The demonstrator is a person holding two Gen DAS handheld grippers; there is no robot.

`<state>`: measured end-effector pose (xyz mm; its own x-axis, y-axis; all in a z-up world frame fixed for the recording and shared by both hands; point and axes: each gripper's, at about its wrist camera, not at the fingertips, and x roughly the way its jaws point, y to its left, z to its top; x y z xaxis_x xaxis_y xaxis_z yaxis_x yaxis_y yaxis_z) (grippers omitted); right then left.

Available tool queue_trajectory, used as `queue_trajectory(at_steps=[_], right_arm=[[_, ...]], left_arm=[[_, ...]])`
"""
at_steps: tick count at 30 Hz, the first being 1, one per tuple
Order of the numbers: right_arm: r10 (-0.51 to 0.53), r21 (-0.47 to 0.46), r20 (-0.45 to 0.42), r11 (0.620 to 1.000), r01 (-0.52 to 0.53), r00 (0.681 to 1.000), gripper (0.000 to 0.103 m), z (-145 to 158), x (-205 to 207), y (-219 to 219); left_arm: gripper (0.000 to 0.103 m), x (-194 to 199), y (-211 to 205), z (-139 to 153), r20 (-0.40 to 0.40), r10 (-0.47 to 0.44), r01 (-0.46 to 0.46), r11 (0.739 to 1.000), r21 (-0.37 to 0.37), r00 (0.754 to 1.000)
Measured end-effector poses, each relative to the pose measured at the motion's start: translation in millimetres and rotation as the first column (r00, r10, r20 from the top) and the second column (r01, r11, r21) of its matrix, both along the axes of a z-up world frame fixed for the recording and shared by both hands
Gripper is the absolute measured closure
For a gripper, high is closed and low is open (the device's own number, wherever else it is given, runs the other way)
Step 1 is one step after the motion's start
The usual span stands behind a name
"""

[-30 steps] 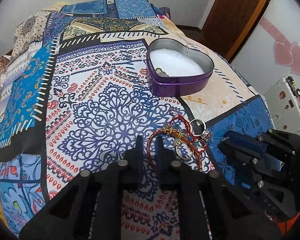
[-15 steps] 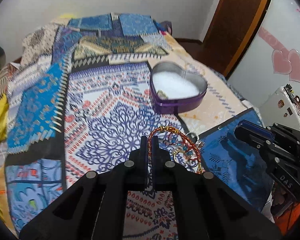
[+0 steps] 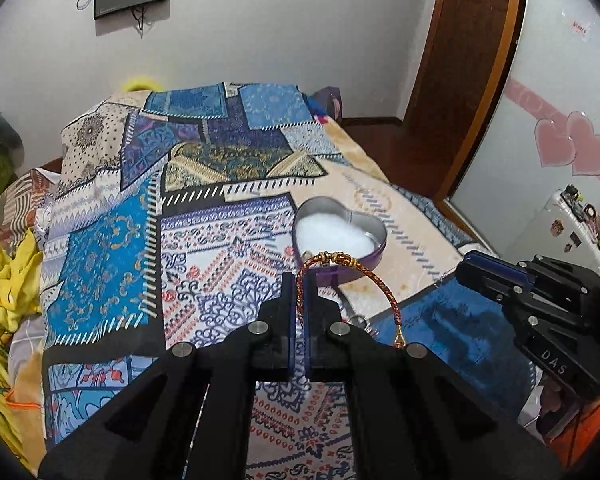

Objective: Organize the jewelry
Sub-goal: 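Grasp a red-gold beaded bracelet with the left gripper and lift it, then lower the bracelet into the tin with the left gripper while the right gripper drops the earring in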

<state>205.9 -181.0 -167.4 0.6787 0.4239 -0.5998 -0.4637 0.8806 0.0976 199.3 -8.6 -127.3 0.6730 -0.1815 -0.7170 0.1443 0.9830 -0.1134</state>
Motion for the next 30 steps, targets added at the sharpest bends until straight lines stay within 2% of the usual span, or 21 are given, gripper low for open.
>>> queue_trajectory(at_steps=[17, 30], right_arm=[[0.001, 0.029, 0.065, 1.000, -0.003, 0.998, 0.094, 19, 21, 6], [0.012, 0.042, 0.048, 0.999, -0.014, 0.999, 0.094, 14, 50, 13]], left_arm=[[0.102, 27, 3, 13, 0.042, 0.034, -0.032, 0.999, -0.040, 0.999], [0.102, 61, 4, -2, 0.010, 0.075, -0.075, 0.996, -0.041, 0.997]])
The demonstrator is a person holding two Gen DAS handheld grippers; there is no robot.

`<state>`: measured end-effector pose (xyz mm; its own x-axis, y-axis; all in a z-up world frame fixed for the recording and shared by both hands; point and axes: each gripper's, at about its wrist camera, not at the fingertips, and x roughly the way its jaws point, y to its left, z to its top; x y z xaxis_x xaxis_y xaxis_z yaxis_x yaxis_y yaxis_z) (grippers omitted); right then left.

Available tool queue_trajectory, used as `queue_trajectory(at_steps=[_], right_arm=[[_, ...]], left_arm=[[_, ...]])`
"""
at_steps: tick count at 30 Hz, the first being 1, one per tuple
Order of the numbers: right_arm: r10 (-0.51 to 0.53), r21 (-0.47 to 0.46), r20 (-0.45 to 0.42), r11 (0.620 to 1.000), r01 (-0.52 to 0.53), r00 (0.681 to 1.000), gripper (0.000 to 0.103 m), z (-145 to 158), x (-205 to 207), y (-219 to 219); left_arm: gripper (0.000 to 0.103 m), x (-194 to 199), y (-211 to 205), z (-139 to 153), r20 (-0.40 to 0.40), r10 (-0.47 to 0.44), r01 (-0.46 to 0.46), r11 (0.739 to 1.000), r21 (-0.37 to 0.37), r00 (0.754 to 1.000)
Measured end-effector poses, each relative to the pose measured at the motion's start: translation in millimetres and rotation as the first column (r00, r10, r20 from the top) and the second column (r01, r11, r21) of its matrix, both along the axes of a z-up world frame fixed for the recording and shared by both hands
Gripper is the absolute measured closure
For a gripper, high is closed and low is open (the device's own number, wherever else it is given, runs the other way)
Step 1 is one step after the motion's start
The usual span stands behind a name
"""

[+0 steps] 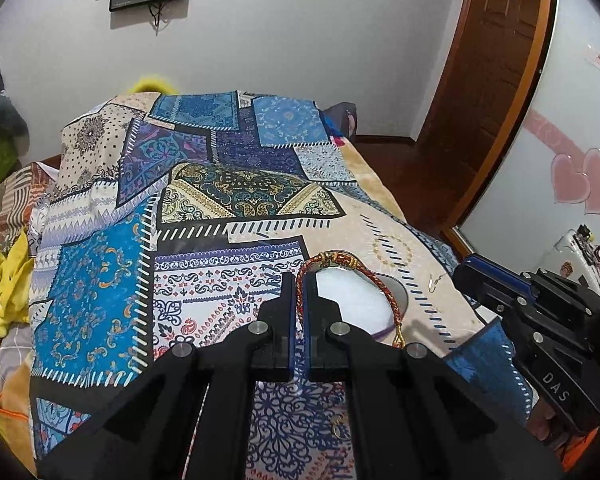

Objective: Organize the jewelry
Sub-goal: 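Lower the bracelet into the tin with the left gripper while the right gripper drops the earring in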

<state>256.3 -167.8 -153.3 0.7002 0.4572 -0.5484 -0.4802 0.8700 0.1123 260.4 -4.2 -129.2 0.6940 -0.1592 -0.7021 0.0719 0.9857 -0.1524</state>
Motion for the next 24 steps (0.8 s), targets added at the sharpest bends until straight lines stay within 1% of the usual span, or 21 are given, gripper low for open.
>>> queue_trajectory(at_steps=[3, 7, 11, 14, 19, 24], right_arm=[[0.005, -0.002, -0.013, 1.000, -0.005, 1.000, 0.094, -5, 6, 3], [0.011, 0.023, -0.062, 1.000, -0.009, 0.998, 0.094, -16, 15, 5], [0.023, 0.017, -0.102, 1.000, -0.022, 0.995, 0.094, -25, 24, 8], [0.013, 0.004, -0.124, 1.000, -0.013, 0.992, 0.094, -31, 29, 9], [0.007, -0.009, -0.169, 1.000, -0.009, 0.986, 0.094, -42, 35, 10], [0.011, -0.010, -0.198, 1.000, -0.013, 0.980, 0.094, -46, 38, 11]], left_arm=[[0.102, 9, -3, -8, -0.019, -0.001, 0.001, 1.000, 0.010, 1.000], [0.102, 20, -7, -20, -0.047, -0.003, 0.004, 1.000, 0.017, 0.999], [0.102, 29, -12, -32, -0.076, -0.006, 0.008, 1.000, 0.022, 0.997], [0.102, 34, -17, -40, -0.095, -0.012, 0.015, 0.999, 0.030, 0.995], [0.102, 41, -22, -48, -0.120, -0.022, 0.029, 0.998, 0.049, 0.992], [0.102, 43, -26, -51, -0.136, -0.041, 0.047, 0.998, 0.043, 0.990]])
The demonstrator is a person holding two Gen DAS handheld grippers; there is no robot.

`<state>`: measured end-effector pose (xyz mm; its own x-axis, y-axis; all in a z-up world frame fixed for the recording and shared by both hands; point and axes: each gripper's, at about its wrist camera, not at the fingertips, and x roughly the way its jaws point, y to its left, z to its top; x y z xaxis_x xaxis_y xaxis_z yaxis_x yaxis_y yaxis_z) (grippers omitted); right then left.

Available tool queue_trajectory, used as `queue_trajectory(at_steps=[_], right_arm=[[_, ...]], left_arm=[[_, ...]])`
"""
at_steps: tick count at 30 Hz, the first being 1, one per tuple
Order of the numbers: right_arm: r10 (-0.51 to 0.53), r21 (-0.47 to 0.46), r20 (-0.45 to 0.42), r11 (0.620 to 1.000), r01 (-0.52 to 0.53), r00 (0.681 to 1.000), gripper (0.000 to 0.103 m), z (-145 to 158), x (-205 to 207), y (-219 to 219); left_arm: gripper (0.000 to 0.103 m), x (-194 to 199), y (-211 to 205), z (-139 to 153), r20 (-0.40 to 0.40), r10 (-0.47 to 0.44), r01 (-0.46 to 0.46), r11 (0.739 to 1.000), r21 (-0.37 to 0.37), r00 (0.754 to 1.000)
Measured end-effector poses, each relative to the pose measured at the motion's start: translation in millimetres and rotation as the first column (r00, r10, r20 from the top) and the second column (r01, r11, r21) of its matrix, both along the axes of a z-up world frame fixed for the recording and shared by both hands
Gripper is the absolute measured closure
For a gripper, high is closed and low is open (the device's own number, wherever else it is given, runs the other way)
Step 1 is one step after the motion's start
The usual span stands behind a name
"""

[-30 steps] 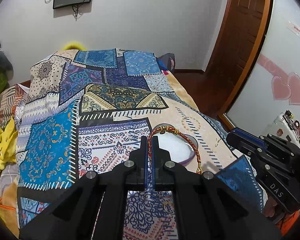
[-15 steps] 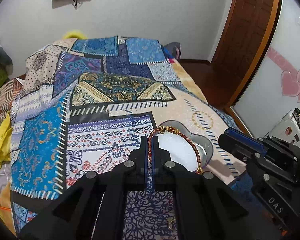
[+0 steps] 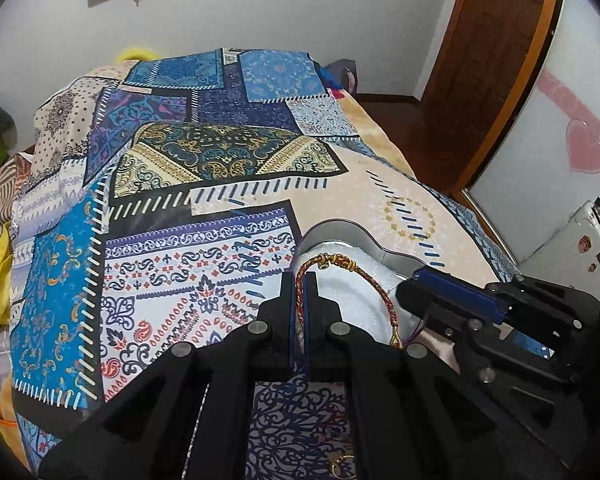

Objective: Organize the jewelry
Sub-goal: 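Lower the bracelet into the tin with the left gripper while the right gripper drops the earring in, then return both grippers to the remaining jewelry and grasp a pink pendant with the right gripper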

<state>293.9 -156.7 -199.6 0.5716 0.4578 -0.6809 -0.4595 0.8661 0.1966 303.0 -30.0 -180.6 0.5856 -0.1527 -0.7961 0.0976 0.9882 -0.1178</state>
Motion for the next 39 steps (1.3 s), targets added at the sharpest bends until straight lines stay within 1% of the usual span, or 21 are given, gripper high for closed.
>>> queue_trajectory(at_steps=[5, 10, 12, 15, 18, 21, 22, 23, 24, 25, 26, 33, 36, 38, 39], right_arm=[[-0.001, -0.003, -0.014, 1.000, 0.001, 1.000, 0.094, 0, 0, -1], [-0.004, -0.013, -0.028, 1.000, 0.003, 1.000, 0.093, 0, 1, -2], [-0.005, -0.025, -0.017, 1.000, 0.005, 1.000, 0.092, 3, -1, -1], [-0.008, -0.041, 0.009, 0.999, 0.008, 1.000, 0.089, 9, -6, -1], [-0.010, -0.046, 0.036, 0.999, 0.011, 0.999, 0.088, 18, -13, -3], [-0.012, -0.052, 0.059, 0.999, 0.016, 0.998, 0.087, 26, -20, -4], [-0.010, -0.057, 0.066, 0.998, 0.014, 0.998, 0.087, 29, -23, -4], [-0.005, -0.065, 0.071, 0.998, 0.010, 0.997, 0.087, 31, -26, -4], [-0.001, -0.071, 0.076, 0.997, 0.006, 0.997, 0.087, 32, -28, -3], [0.004, -0.077, 0.083, 0.997, 0.002, 0.997, 0.087, 34, -31, -2], [0.009, -0.086, 0.094, 0.996, 0.000, 0.996, 0.087, 37, -36, -1], [0.050, -0.123, 0.117, 0.992, -0.035, 0.992, 0.083, 38, -56, 6], [0.060, -0.135, 0.108, 0.990, -0.045, 0.992, 0.083, 34, -62, 8], [0.062, -0.141, 0.096, 0.989, -0.048, 0.993, 0.080, 30, -65, 9], [0.061, -0.143, 0.091, 0.989, -0.048, 0.994, 0.075, 27, -67, 9]], left_arm=[[0.102, -1, -3, 0, -0.001, -0.015, 0.015, 1.000, 0.003, 1.000], [0.101, -4, -1, 3, -0.003, -0.019, 0.019, 1.000, -0.011, 1.000], [0.101, -7, 1, 6, 0.001, -0.016, 0.016, 1.000, -0.015, 1.000], [0.101, -12, 5, 12, 0.010, -0.009, 0.009, 1.000, -0.021, 1.000], [0.098, -20, 9, 19, 0.022, -0.001, 0.002, 1.000, -0.017, 1.000], [0.093, -29, 12, 27, 0.037, 0.006, -0.006, 1.000, -0.011, 0.999], [0.089, -32, 14, 30, 0.041, 0.008, -0.008, 1.000, -0.010, 0.999], [0.082, -36, 15, 32, 0.044, 0.011, -0.011, 1.000, -0.008, 0.999], [0.078, -40, 16, 34, 0.047, 0.016, -0.015, 1.000, -0.005, 0.999], [0.068, -45, 18, 36, 0.051, 0.021, -0.021, 1.000, -0.001, 0.998], [0.062, -48, 19, 38, 0.056, 0.025, -0.025, 1.000, 0.003, 0.998], [0.062, -75, 24, 43, 0.054, 0.011, -0.014, 0.999, 0.041, 0.998], [0.059, -85, 26, 43, 0.054, 0.007, -0.010, 0.998, 0.058, 0.999], [0.054, -91, 28, 41, 0.050, 0.005, -0.008, 0.998, 0.059, 0.999], [0.054, -94, 29, 40, 0.046, 0.003, -0.006, 0.998, 0.055, 0.999]])
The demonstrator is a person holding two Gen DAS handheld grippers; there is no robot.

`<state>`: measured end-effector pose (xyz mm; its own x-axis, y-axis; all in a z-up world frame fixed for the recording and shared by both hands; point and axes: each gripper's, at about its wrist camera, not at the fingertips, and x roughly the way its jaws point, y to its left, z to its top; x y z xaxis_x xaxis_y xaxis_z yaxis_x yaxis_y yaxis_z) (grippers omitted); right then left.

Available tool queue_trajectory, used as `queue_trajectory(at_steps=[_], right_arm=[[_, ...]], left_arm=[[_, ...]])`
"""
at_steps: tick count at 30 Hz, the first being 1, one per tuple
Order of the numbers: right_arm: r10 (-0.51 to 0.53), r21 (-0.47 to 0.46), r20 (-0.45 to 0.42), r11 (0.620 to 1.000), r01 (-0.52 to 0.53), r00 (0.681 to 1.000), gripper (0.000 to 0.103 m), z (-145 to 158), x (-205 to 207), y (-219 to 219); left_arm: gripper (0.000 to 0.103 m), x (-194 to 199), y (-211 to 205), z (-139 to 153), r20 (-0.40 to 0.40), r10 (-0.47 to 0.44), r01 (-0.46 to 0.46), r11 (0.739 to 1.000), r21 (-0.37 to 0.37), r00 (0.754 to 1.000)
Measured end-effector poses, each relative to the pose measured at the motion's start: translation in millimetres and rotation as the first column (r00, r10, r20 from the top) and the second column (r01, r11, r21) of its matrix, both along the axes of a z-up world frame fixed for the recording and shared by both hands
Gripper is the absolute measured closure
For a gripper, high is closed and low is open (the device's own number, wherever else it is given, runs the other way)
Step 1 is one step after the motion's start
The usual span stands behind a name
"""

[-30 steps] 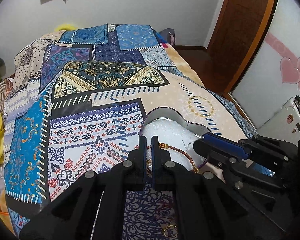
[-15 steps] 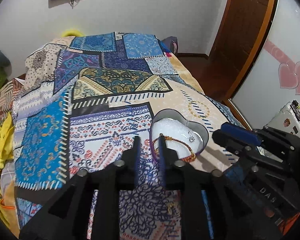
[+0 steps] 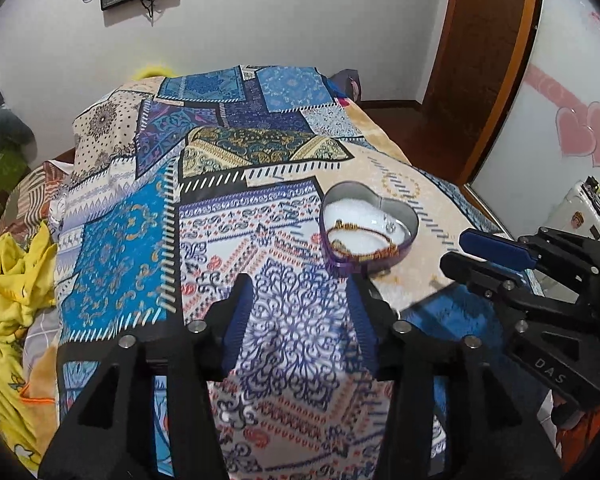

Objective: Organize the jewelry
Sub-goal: 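Return both grippers to the remaining jewelry and grasp a pink pendant with the right gripper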

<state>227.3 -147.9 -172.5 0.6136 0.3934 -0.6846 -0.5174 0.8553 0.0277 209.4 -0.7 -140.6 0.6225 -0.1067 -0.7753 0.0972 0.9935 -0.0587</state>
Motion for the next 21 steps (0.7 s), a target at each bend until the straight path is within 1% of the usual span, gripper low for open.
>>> queue_trajectory(at_steps=[1, 3, 9, 15, 18, 20, 21], right_arm=[[-0.002, -0.002, -0.006, 1.000, 0.002, 1.000, 0.067, -3, -1, 0], [-0.007, -0.008, -0.016, 1.000, 0.007, 1.000, 0.062, -10, -5, -1], [-0.005, -0.042, -0.068, 0.999, 0.002, 0.998, 0.062, -33, -11, -2], [0.019, -0.031, -0.131, 0.999, -0.024, 0.991, 0.062, -49, -11, 1], [0.028, -0.016, -0.136, 0.999, -0.030, 0.990, 0.062, -51, -10, 2], [0.036, -0.006, -0.139, 0.999, -0.037, 0.990, 0.065, -51, -9, 3], [0.041, -0.004, -0.143, 0.999, -0.042, 0.989, 0.069, -52, -10, 4]], left_arm=[[0.053, -1, 1, -1, -0.005, -0.002, 0.002, 1.000, -0.005, 1.000], [0.053, -5, 2, -6, -0.017, -0.009, 0.009, 1.000, -0.016, 1.000], [0.053, -14, 4, -25, -0.070, -0.014, 0.011, 0.999, -0.039, 0.997], [0.053, -18, 4, -41, -0.103, -0.010, 0.006, 0.999, -0.032, 0.995], [0.053, -19, 3, -46, -0.109, -0.016, 0.013, 1.000, -0.027, 0.994], [0.053, -19, 1, -48, -0.109, -0.024, 0.021, 0.999, -0.025, 0.994], [0.053, -19, 1, -49, -0.108, -0.030, 0.027, 0.999, -0.031, 0.994]])
